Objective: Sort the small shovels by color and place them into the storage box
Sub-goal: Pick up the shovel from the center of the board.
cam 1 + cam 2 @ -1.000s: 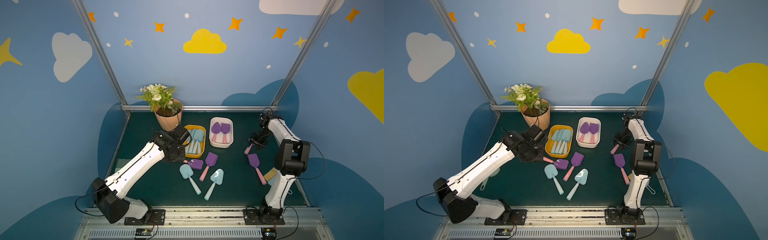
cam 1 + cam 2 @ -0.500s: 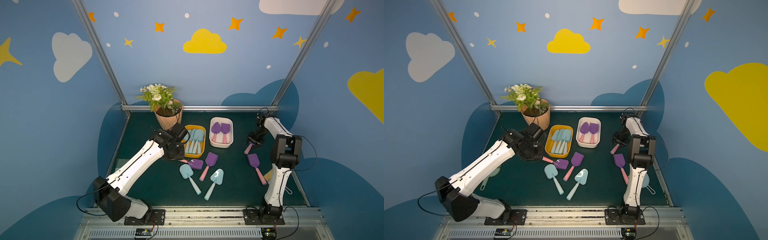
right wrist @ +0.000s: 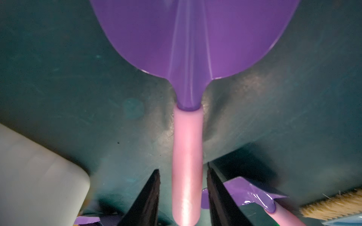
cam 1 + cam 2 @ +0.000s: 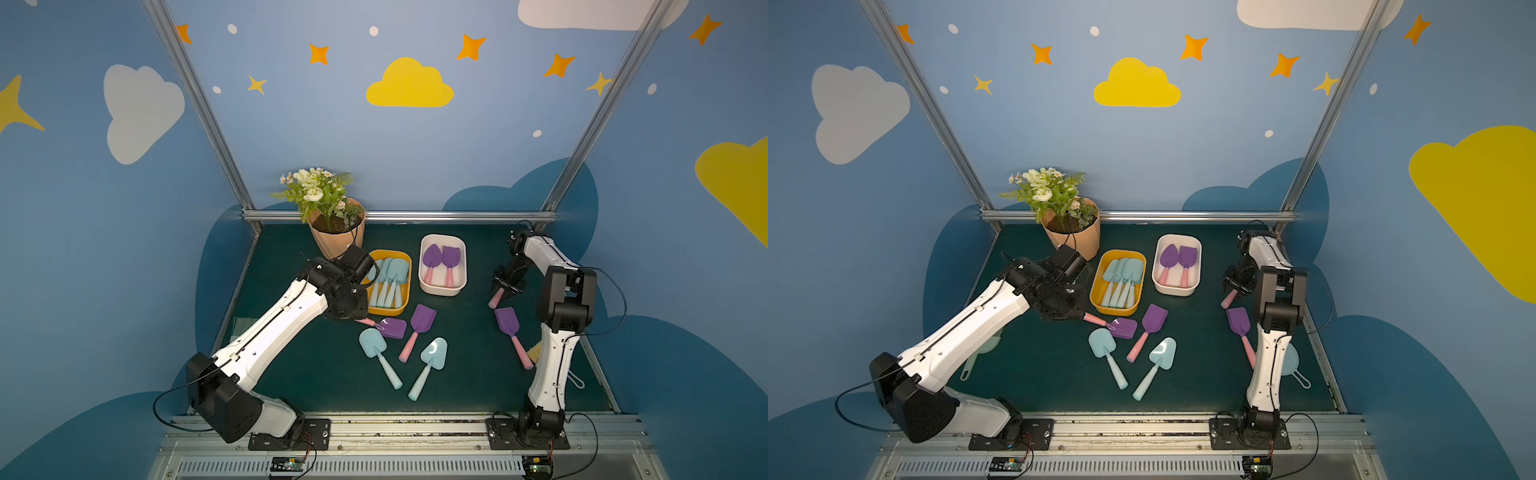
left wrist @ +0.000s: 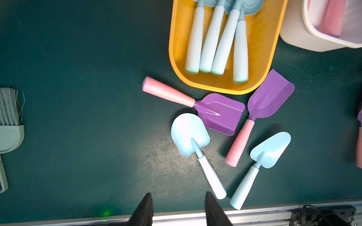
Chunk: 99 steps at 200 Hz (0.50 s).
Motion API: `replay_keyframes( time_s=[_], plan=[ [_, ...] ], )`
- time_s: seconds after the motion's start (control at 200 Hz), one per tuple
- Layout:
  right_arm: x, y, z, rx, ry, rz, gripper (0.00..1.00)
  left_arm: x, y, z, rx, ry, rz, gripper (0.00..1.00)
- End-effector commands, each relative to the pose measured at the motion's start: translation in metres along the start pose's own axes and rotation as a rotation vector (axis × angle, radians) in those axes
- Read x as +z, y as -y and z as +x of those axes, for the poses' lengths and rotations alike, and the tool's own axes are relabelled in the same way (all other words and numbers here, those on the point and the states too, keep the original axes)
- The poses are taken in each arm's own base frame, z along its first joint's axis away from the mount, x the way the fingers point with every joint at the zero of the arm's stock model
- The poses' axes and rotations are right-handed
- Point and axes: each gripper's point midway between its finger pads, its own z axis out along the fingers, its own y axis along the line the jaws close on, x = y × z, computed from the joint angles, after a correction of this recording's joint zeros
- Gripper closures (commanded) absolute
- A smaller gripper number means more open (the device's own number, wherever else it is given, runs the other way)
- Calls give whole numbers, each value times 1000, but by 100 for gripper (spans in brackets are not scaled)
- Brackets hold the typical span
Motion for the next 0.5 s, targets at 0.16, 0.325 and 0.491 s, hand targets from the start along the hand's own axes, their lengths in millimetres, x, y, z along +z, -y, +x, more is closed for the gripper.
replay_keyframes(
  time_s=[0.16, 0.325, 0.491],
  plan=[
    [8, -3, 0, -1, -25, 1, 61, -4, -2, -1, 4, -2, 3, 67],
    [12, -4, 1, -2, -32, 6, 61, -3, -2, 0, 4, -4, 3, 67],
    [16, -6, 1, -1, -43, 3, 63, -2, -4, 2, 0, -4, 2, 68]
  ],
)
